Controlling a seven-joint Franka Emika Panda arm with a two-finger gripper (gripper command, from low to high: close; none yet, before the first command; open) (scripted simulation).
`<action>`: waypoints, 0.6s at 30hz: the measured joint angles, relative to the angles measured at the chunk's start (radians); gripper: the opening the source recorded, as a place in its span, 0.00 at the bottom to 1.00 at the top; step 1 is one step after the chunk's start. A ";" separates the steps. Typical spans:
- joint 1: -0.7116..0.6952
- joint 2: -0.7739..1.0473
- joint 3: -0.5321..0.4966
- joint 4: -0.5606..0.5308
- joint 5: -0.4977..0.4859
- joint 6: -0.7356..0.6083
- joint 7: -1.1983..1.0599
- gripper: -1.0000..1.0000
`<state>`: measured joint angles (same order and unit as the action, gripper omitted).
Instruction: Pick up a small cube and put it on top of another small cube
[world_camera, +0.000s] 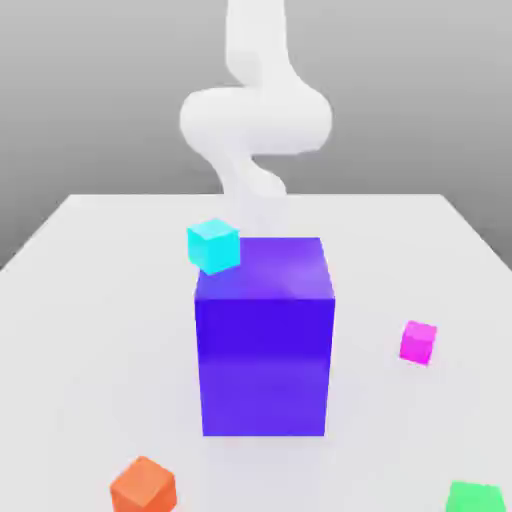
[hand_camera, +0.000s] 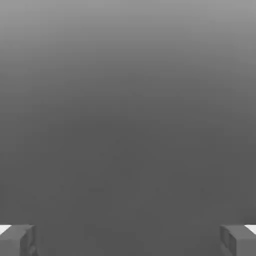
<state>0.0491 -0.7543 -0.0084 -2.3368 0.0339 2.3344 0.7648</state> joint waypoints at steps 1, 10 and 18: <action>0.021 0.020 -0.003 -0.016 0.014 0.015 -0.015 0.50; 0.195 0.191 0.009 -0.147 0.123 0.134 -0.132 0.50; 0.341 0.343 0.058 -0.262 0.195 0.240 -0.215 0.50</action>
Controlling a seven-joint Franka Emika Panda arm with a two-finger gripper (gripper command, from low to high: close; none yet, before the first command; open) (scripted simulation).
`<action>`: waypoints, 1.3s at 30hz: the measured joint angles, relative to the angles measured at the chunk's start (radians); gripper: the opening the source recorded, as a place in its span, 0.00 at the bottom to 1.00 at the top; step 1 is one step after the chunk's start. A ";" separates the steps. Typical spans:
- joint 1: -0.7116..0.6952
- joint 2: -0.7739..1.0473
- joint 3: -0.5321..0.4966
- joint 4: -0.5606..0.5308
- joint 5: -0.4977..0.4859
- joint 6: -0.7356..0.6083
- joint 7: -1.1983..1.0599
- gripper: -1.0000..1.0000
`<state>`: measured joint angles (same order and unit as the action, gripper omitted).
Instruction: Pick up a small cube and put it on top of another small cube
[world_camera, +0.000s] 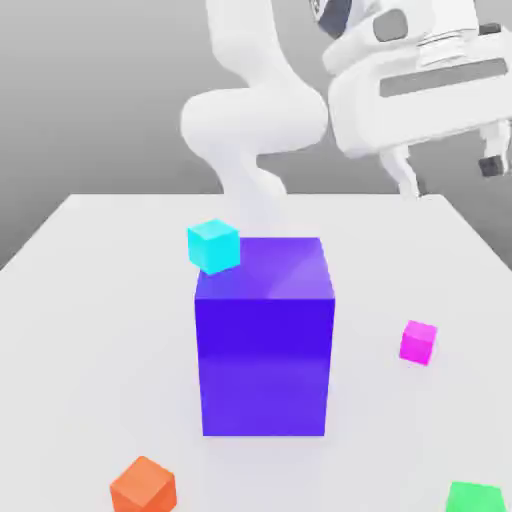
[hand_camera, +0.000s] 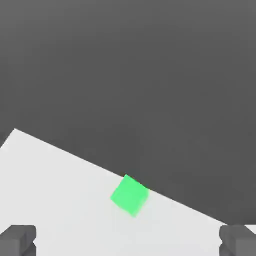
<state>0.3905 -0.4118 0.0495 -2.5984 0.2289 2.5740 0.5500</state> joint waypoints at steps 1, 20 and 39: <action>0.017 0.019 0.009 -0.014 0.007 0.013 -0.009 0.50; 0.231 0.345 0.242 -0.296 -0.101 0.289 -0.005 0.50; 0.448 0.678 -0.039 -0.265 -0.515 0.557 0.284 0.00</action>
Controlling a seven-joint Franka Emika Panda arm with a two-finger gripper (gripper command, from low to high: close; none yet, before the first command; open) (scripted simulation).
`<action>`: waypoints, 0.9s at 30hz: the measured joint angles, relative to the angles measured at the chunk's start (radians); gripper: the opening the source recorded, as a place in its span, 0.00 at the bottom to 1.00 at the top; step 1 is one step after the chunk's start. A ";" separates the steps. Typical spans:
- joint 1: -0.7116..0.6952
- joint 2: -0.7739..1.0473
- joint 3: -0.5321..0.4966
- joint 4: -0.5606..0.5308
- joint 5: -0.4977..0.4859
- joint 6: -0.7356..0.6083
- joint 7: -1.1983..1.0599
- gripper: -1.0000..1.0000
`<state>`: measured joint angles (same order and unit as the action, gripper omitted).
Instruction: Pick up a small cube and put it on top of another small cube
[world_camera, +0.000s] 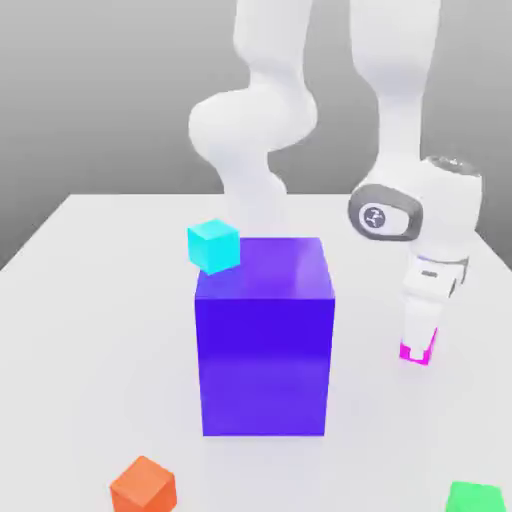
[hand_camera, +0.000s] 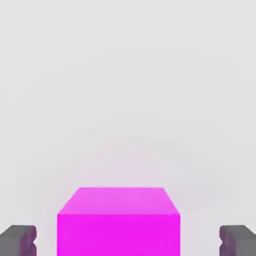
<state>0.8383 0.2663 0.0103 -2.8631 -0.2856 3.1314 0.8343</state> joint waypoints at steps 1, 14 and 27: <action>0.000 0.000 0.000 0.000 0.000 0.000 0.000 0.00; -0.093 -0.116 0.106 -0.014 0.078 -0.094 -0.071 0.00; -0.134 -0.266 0.136 0.017 0.213 -0.280 -0.234 0.00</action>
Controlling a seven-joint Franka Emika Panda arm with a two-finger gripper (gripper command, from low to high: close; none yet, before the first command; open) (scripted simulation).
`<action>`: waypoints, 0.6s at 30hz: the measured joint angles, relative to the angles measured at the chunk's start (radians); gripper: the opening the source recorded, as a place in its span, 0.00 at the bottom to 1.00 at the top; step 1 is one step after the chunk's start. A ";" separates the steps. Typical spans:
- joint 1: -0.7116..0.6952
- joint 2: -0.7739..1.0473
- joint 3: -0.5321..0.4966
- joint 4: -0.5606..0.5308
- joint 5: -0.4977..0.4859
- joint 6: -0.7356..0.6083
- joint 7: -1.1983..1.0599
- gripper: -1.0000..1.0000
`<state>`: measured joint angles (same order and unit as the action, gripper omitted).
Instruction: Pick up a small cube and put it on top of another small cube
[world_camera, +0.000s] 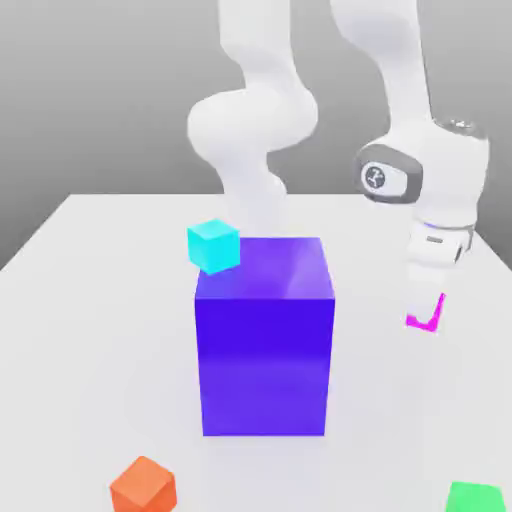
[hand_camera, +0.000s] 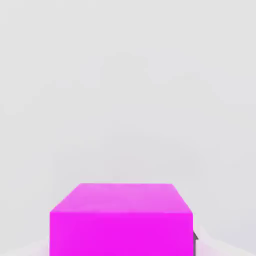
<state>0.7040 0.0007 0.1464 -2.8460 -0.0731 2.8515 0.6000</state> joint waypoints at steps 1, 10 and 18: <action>-0.020 0.012 -0.010 0.030 -0.023 -0.017 -0.012 0.00; -0.145 0.138 -0.065 0.313 -0.085 -0.173 -0.235 0.00; -0.261 0.264 -0.081 0.563 -0.018 -0.302 -0.523 0.00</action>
<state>0.4430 0.2643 0.0653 -2.2835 -0.0913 2.5499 0.0765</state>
